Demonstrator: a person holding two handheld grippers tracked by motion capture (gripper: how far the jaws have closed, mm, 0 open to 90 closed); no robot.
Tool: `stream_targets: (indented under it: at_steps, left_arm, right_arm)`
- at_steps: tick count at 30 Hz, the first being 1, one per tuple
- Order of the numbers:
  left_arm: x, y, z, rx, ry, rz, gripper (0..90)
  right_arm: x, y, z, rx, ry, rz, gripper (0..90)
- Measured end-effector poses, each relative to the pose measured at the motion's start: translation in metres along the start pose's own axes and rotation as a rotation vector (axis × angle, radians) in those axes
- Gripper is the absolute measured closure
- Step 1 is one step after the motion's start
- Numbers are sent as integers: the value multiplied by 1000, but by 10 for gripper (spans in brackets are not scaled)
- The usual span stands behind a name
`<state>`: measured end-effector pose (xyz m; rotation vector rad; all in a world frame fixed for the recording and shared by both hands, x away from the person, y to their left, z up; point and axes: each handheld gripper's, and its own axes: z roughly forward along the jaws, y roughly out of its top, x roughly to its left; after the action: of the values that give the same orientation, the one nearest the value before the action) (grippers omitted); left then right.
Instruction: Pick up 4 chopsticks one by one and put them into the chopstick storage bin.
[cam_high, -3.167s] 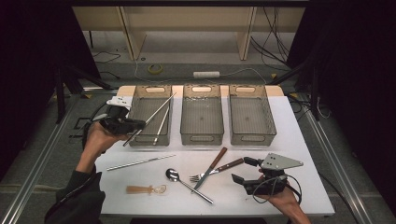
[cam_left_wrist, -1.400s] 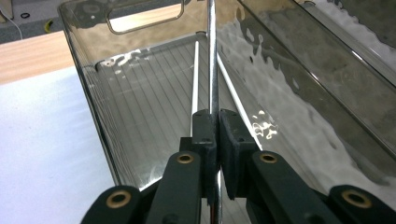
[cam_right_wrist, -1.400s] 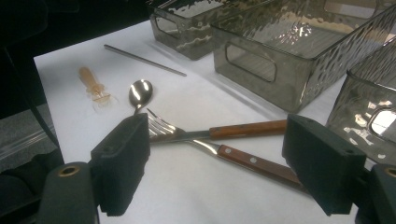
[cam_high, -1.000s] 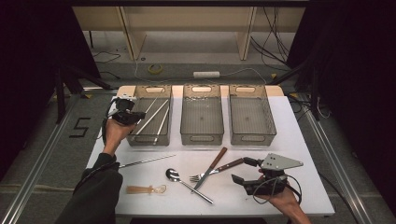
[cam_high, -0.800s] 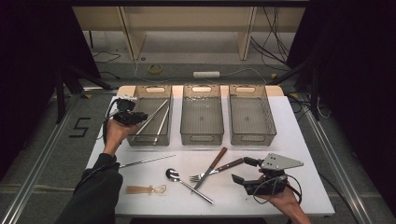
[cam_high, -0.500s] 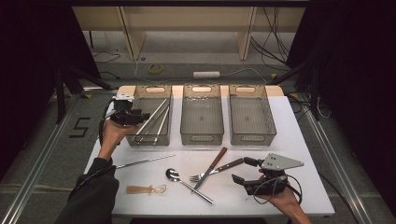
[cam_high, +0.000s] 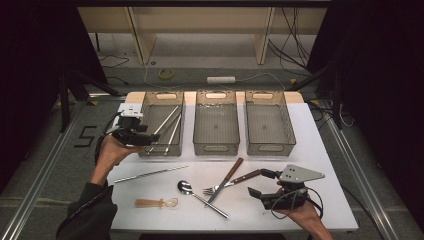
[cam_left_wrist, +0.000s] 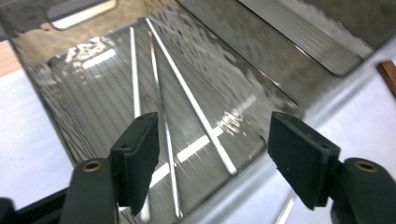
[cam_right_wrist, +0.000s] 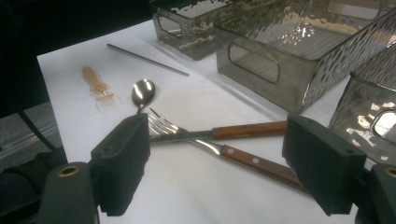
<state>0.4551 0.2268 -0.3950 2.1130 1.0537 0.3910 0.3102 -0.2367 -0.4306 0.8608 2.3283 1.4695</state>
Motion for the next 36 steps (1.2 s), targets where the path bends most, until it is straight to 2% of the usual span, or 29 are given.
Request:
stream_targets:
  at_steps: [3, 8, 13, 23, 26, 30, 36]
  left_arm:
    - [-5, 0, -3, 14, -28, 9, 300]
    - [-13, -2, -8, 34, -44, 35, 292]
    - [-21, -4, -11, 79, -68, 73, 288]
    - [-30, -11, -14, 164, -73, 128, 249]
    - [-32, -13, -14, 189, -96, 155, 256]
    - [-32, -17, -13, 218, -99, 153, 266]
    - [-31, -23, -13, 271, -75, 181, 293]
  right_arm:
    - [1, 0, 1, 6, 1, -2, 243]
    - [1, 0, 0, 1, -1, -2, 243]
    - [1, 0, -1, 1, 0, -4, 243]
    - [1, 0, -1, 1, 1, -5, 243]
    - [1, 0, 0, 1, 1, -7, 243]
    - [1, 0, -1, 1, 2, -5, 243]
    - [1, 0, -1, 2, 0, -5, 243]
